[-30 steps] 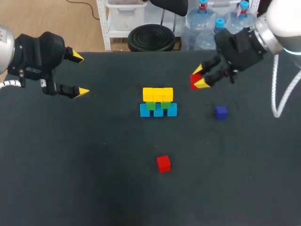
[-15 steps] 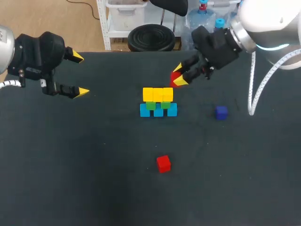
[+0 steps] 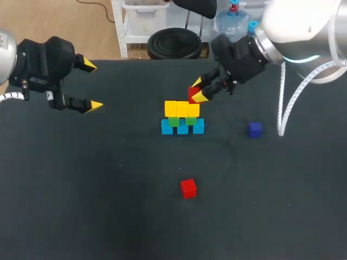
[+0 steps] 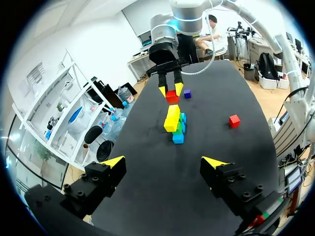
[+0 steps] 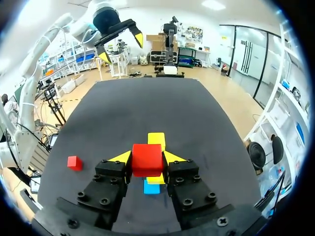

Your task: Place the blue cubes, place green cubes on the blue cubes, place the yellow cubes on the green cubes, then place the red cubes on the yellow cubes, and place purple cube on the red cubes.

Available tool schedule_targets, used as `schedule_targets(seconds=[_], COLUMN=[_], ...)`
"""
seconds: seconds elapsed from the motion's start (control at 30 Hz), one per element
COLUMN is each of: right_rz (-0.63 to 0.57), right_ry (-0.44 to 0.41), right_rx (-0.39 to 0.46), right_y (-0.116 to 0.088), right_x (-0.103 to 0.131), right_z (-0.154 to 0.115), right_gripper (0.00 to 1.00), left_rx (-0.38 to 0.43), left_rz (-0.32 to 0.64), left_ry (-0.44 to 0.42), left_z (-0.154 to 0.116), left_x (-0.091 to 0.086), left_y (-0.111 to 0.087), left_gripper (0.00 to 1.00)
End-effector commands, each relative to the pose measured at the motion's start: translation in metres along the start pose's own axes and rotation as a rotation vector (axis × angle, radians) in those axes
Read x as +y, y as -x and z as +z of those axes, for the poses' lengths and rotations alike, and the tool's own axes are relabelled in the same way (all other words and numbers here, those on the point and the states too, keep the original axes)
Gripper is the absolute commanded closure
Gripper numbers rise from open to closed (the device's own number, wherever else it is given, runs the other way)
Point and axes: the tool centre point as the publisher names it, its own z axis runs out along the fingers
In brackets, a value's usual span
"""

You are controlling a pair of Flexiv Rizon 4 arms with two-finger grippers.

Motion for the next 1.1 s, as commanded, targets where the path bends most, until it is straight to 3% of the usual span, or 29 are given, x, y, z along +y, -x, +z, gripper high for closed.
schedule_targets(seconds=[0.03,1.1], right_rz=[0.003,0.017], right_ry=[0.008,0.022], right_rx=[-0.001,0.013], right_y=[0.000,-0.007], right_x=[-0.004,-0.007], right_z=[0.007,0.019], right_gripper=[1.00,1.00], left_rx=[-0.010,-0.010], left_rz=[0.004,0.004], left_ry=[0.001,0.001], left_z=[-0.001,-0.001], left_x=[0.000,0.000], left_y=[-0.002,-0.002], left_gripper=[0.00,0.00])
